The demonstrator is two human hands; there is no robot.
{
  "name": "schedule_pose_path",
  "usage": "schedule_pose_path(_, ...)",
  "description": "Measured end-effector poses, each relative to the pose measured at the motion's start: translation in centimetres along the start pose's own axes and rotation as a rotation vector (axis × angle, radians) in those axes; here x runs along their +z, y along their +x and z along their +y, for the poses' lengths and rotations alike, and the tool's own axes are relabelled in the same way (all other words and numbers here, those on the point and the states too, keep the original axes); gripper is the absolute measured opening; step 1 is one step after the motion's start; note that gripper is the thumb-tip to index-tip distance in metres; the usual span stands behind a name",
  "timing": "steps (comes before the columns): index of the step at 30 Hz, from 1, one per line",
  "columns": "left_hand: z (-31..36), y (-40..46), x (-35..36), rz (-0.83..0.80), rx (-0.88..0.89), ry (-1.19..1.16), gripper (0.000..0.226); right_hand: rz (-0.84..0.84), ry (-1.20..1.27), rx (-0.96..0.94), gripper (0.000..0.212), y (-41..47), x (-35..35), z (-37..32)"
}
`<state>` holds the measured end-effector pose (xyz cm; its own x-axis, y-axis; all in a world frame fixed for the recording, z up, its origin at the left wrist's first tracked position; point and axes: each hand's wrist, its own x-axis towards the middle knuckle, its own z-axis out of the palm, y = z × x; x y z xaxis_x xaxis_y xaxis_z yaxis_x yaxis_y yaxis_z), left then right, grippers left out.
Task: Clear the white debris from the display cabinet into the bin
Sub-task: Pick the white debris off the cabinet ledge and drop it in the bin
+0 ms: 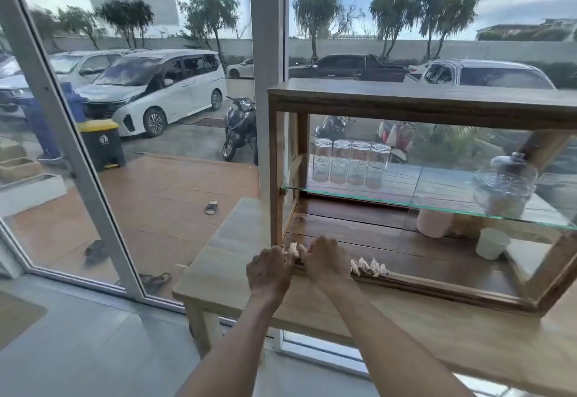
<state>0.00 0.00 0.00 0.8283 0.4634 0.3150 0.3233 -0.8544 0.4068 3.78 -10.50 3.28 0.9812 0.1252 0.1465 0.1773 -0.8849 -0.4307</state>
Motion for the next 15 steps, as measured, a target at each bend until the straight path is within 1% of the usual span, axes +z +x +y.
schedule_pose_path(3,-0.2,0.3,0.2,0.028,-0.004,-0.039,0.042,-0.001,-0.034,-0.002,0.046,0.6,0.3,-0.4)
schedule_pose_path(6,-0.4,0.5,0.4,0.023,-0.010,-0.046,0.042,-0.025,-0.048,0.014,0.043,1.0,0.6,-0.7)
schedule_pose_path(9,-0.7,0.6,0.8,0.022,-0.010,-0.045,0.047,-0.011,-0.049,0.006,0.040,1.3,0.9,-0.9)
schedule_pose_path(11,-0.8,0.5,0.8,0.022,0.004,-0.054,0.047,-0.013,-0.035,0.010,0.036,1.5,0.8,-1.0)
schedule_pose_path(15,-0.8,0.5,0.9,0.009,0.014,-0.060,0.038,-0.049,-0.045,0.046,0.020,2.0,0.9,-1.3)
